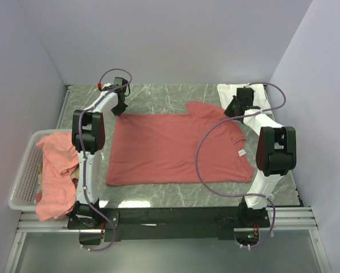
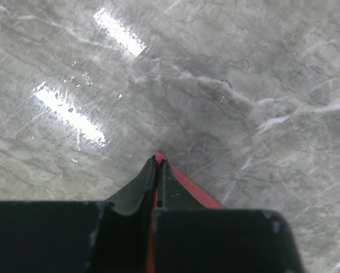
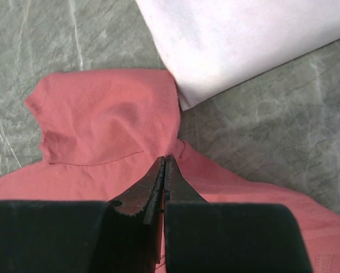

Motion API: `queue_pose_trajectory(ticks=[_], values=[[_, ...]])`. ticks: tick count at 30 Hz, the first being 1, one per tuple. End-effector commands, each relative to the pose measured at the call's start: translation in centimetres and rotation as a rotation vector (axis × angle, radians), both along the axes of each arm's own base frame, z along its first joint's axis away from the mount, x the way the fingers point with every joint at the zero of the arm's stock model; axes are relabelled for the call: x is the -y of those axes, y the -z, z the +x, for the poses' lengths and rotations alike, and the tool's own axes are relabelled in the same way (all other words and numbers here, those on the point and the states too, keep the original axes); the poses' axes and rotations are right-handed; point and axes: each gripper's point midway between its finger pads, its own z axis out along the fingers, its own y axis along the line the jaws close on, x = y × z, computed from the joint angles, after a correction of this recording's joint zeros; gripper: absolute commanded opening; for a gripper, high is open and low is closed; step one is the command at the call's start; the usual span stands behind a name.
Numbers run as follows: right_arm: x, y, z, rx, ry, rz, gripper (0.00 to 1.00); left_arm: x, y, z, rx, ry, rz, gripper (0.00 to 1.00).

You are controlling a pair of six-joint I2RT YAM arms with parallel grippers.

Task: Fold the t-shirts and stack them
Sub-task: Fold the tshirt

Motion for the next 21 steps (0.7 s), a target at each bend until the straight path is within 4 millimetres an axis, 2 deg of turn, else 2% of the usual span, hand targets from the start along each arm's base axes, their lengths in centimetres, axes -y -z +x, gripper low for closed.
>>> queue_pose_trajectory(ticks=[1, 3, 9, 15, 21], values=[[1.4, -2.5, 1.0, 0.071, 0.028, -0.004, 0.0, 0.4, -2.4, 0.6, 0.057, 0.032, -0.007, 0.01], [1.5, -2.8, 1.0, 0.077, 0.027, -0.004, 0.0, 0.5, -2.8, 0.7, 0.082, 0.041, -0.015, 0.01], [2.0, -3.4, 0.7, 0.097, 0.04, 0.003, 0.0, 0.9, -6.9, 0.8, 0.191, 0.072, -0.038, 0.01], [2.4, -3.5, 0.1, 0.099, 0.049, 0.001, 0.0, 1.4, -9.6, 0.6, 0.275, 0.097, -0.067, 0.01], [2.9, -4.1, -0.8, 0.117, 0.07, 0.003, 0.0, 0.8, -9.0, -0.6, 0.251, 0.082, -0.055, 0.01]])
